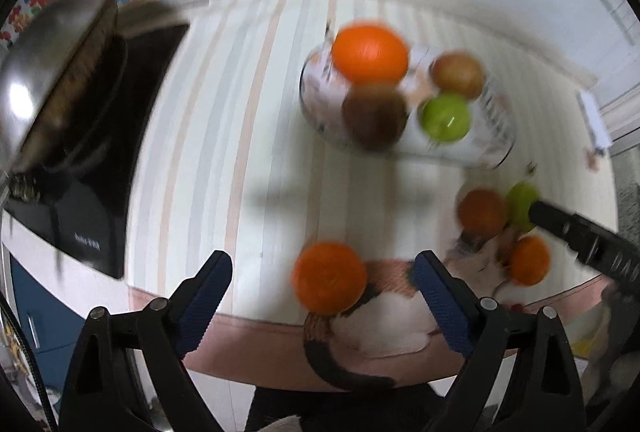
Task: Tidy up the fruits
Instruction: 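Grasp an orange with the left tool while the right tool grasps a brown fruit, then carry both fruits onto the floral plate and open both tools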
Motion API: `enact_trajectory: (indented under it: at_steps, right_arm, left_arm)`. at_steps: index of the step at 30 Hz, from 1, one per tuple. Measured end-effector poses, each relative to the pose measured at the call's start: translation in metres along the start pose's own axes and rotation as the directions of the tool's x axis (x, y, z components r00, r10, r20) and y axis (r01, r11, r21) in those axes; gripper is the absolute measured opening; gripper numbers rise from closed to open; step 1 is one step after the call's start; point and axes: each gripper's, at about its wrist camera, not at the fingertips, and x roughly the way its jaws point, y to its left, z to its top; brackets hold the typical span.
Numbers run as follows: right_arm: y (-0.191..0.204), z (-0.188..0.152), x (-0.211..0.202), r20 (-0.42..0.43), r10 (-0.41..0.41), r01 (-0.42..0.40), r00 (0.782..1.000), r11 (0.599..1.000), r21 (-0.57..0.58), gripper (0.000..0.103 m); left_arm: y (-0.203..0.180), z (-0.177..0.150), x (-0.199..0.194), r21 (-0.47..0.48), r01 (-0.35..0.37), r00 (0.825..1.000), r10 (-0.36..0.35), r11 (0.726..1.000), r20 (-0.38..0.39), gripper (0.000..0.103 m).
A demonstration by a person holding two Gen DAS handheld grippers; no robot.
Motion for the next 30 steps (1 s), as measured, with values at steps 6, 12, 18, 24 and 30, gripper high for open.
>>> enact_trajectory:
  at_steps: [6,12,18,24,30]
  right_arm:
    - [-0.002,0.003,0.051,-0.060,0.014,-0.015,0.998,1.000,-0.010,0.092]
    - [0.011,0.008,0.093,-0.113,-0.068,0.055,0.991,0.992,-0.110,0.064]
    - [0.016,-0.003,0.107,-0.150,-0.062,0.037,0.987,0.985,-0.166,0.056]
    - [0.006,-0.038,0.102,-0.224,0.014,-0.045,0.974,0.990,-0.134,0.056]
    - [-0.010,-0.058,0.108,-0.252,0.034,-0.058,0.967,0.994,-0.088,0.056]
  left_arm:
    - [0.003,-0.013,0.042,-0.035,-0.018,0.996,0.015,0.999,-0.093,0.093]
    - [-0.002,-0.017,0.073,-0.028,-0.019,0.987,0.014,0.999,-0.159,0.093]
    - [-0.007,-0.014,0.087,-0.027,-0.010,0.986,0.005,1.000,-0.169,0.078]
    - [-0.015,-0.017,0.088,0.027,-0.010,0.989,0.014,1.000,-0.150,0.064]
    - [-0.015,-0.015,0.103,0.017,0.005,0.982,-0.002,1.000,-0.187,0.065]
